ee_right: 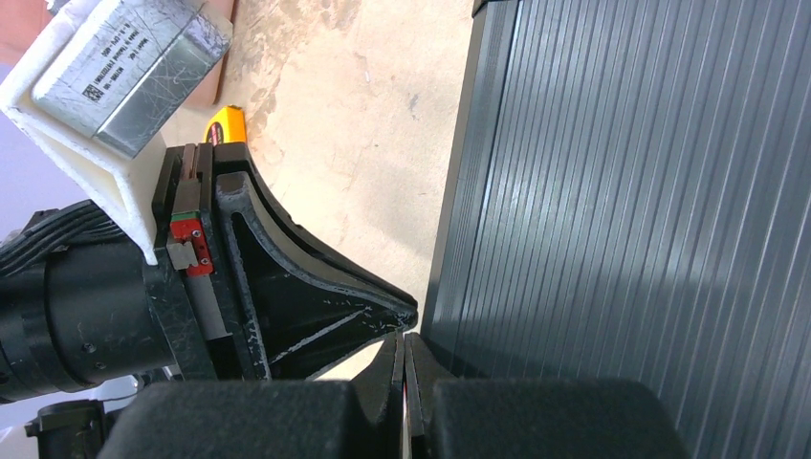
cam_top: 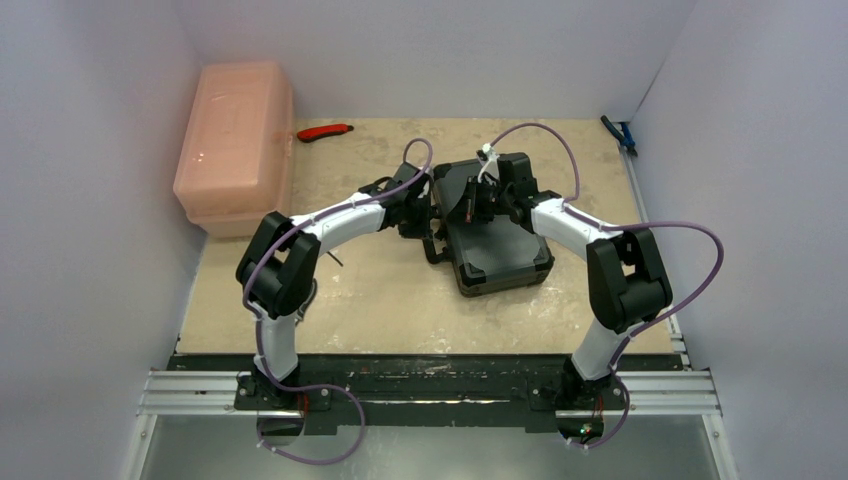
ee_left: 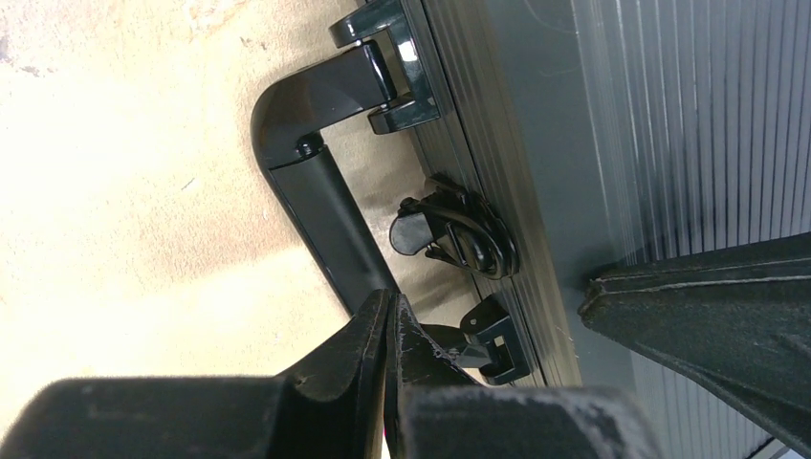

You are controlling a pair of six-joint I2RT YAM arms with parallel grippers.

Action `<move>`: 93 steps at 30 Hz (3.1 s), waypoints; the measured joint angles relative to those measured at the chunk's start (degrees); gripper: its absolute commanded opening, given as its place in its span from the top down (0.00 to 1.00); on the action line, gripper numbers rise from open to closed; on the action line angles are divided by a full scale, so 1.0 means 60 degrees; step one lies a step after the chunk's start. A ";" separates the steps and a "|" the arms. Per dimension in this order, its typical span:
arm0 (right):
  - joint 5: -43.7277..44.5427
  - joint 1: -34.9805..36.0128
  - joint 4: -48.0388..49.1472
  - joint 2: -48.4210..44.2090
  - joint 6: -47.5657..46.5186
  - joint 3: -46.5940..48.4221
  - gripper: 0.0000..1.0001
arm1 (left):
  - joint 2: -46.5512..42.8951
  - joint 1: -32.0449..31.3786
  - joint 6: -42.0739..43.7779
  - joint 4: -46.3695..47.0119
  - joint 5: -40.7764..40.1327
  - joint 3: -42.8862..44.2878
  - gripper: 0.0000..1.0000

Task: Pack up texas hold em set

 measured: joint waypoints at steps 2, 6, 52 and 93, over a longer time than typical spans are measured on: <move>0.0000 0.0000 0.0000 0.0000 0.0000 0.0000 1.00 | 0.0000 0.0000 0.0044 -0.0004 -0.0036 -0.0004 1.00; 0.0000 0.0000 0.0000 0.0004 0.0004 0.0000 1.00 | 0.0000 0.0011 0.0047 -0.0004 -0.0073 -0.0007 1.00; -0.0004 0.0000 0.0004 0.0007 0.0000 0.0000 1.00 | 0.1129 0.0127 -0.0248 0.0025 0.0550 0.0750 1.00; 0.1701 -0.0452 -0.1665 -0.1486 -0.0616 -0.0229 0.83 | -0.1690 0.0047 0.0368 -0.0284 -0.1045 -0.0018 0.69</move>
